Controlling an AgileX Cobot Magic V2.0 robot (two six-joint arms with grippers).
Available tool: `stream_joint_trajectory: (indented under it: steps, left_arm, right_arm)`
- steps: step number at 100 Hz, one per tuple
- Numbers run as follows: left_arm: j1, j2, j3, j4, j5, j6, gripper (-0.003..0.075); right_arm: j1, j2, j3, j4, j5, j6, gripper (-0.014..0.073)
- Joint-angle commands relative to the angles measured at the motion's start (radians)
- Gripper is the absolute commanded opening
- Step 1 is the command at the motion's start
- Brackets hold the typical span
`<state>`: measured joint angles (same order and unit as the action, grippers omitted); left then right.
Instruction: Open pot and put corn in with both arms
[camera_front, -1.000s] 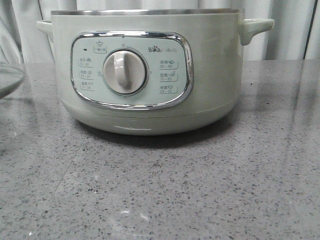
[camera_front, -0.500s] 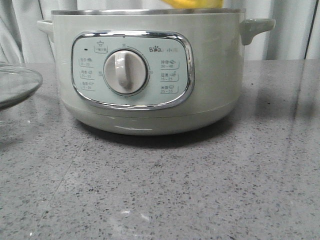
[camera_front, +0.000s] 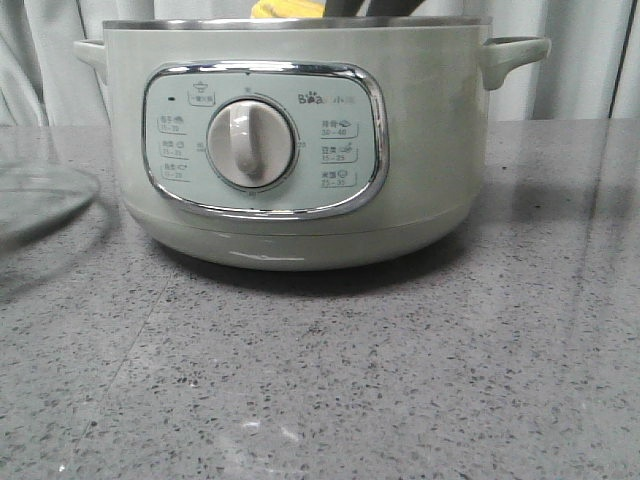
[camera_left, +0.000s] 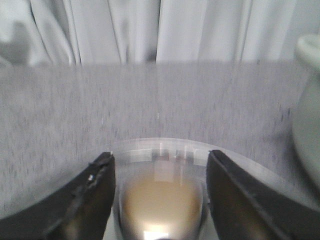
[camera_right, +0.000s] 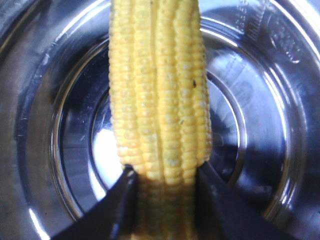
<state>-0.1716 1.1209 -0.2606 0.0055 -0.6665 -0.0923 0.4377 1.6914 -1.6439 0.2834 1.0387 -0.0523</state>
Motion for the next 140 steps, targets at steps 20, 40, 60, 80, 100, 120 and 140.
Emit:
stream_joint_trajectory:
  steps: [20, 40, 60, 80, 100, 120, 140]
  left_arm:
    - [-0.002, -0.018, -0.037, -0.005, -0.128, -0.014, 0.0425]
    - [-0.002, -0.018, -0.037, -0.005, -0.157, -0.014, 0.0452]
    - [-0.002, -0.085, -0.037, 0.008, -0.161, -0.014, 0.0442]
    - [-0.002, -0.277, -0.037, 0.012, -0.102, -0.014, 0.0204]
    - [-0.002, -0.498, -0.037, 0.018, 0.108, -0.014, -0.002]
    - [-0.002, -0.684, -0.037, 0.018, 0.288, -0.014, -0.002]
    - [-0.002, -0.848, -0.037, -0.02, 0.497, -0.015, -0.002]
  right_arm:
    - [0.004, -0.041, -0.038, 0.018, -0.025, -0.011, 0.0396]
    - [0.004, -0.041, -0.038, 0.018, 0.005, -0.011, 0.0487]
    - [0.004, -0.069, -0.038, 0.016, 0.027, -0.011, 0.0421]
    - [0.004, -0.173, -0.038, -0.043, 0.01, -0.011, -0.0035]
    - [0.004, -0.302, -0.033, -0.118, -0.009, -0.011, -0.0062]
    - [0.006, -0.46, 0.083, -0.197, -0.167, -0.011, -0.0062]
    - [0.006, -0.634, 0.363, -0.265, -0.412, -0.011, -0.0062]
